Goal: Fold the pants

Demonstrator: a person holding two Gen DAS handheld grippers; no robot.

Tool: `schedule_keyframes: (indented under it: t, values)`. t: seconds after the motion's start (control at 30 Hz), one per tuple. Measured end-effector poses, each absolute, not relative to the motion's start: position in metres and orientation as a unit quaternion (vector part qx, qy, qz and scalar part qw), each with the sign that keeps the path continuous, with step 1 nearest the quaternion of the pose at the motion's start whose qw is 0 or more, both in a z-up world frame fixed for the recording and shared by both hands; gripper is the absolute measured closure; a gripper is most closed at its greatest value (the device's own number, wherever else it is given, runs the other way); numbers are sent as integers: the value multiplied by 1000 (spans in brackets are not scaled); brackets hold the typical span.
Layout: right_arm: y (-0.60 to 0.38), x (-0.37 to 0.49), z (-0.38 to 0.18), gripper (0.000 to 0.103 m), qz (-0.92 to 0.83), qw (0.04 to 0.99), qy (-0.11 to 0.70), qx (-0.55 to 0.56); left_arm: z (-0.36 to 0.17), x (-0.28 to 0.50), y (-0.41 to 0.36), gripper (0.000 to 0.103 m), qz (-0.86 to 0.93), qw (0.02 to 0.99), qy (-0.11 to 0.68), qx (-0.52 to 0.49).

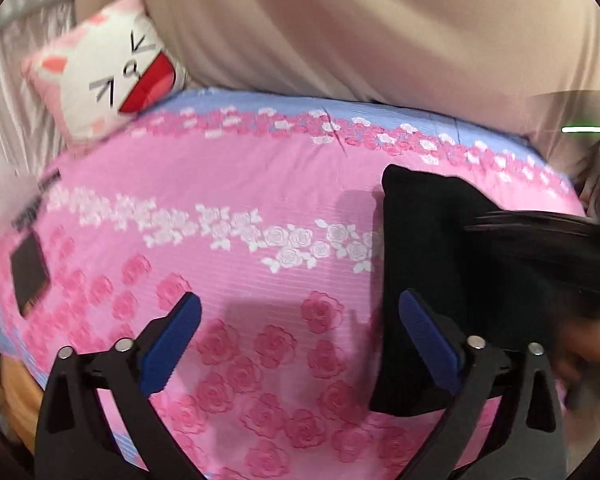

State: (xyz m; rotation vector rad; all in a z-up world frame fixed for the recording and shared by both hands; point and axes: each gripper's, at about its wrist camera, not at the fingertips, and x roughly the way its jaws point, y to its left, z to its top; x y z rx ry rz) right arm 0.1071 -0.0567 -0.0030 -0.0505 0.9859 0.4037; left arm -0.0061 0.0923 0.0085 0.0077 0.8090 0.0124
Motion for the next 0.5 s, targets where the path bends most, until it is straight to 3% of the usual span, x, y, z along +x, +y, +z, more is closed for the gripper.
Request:
schedule_keyframes:
  t: [0.07,0.17,0.27,0.33,0.4,0.5]
  values:
    - [-54,132,2,103,182,855,485,16,7,-12,93,5,8,919,393,25]
    - [-54,108,38,102,189,874,447,23,6,-15,91,5,12,921,386,59]
    - [-70,94,15,103,157,871,465,2,6,-13,95,5,2,922,384,54]
    - [-89,99,3,103,163,869,465,46,2,-5,92,5,-9,919,391,41]
    - [-107,88,25,103,155,869,460,98,1,4,82,5,-25,912,406,41]
    - [-125,49,54,97,119,900,415,62,5,5,65,5,-46,911,406,51]
